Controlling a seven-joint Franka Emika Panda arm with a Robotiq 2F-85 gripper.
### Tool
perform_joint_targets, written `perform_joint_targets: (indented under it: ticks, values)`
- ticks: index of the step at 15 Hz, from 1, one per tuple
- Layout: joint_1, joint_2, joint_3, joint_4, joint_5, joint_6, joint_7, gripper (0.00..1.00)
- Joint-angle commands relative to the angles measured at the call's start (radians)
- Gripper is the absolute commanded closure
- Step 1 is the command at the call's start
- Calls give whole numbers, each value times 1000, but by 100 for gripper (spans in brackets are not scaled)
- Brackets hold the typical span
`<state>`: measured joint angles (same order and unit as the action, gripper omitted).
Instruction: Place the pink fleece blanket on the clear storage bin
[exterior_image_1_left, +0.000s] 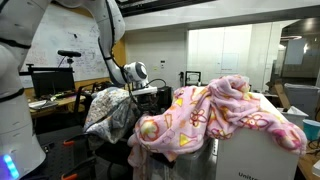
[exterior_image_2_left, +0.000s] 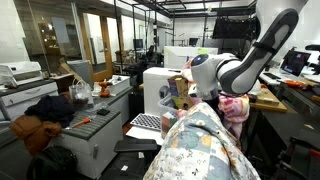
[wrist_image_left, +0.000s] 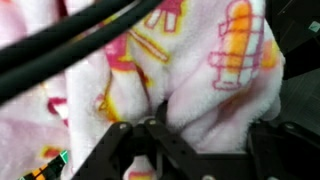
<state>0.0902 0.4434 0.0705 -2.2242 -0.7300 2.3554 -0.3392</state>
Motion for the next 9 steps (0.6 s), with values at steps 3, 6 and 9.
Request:
perform_joint_targets:
  ticks: [3,6,9]
  values:
    - [8,-12,-17,-17,-70,36,90,85]
    - [0,-26,-10,-15,-62,43,110,100]
    - [-32,-78,8,-7,46,83,116,98]
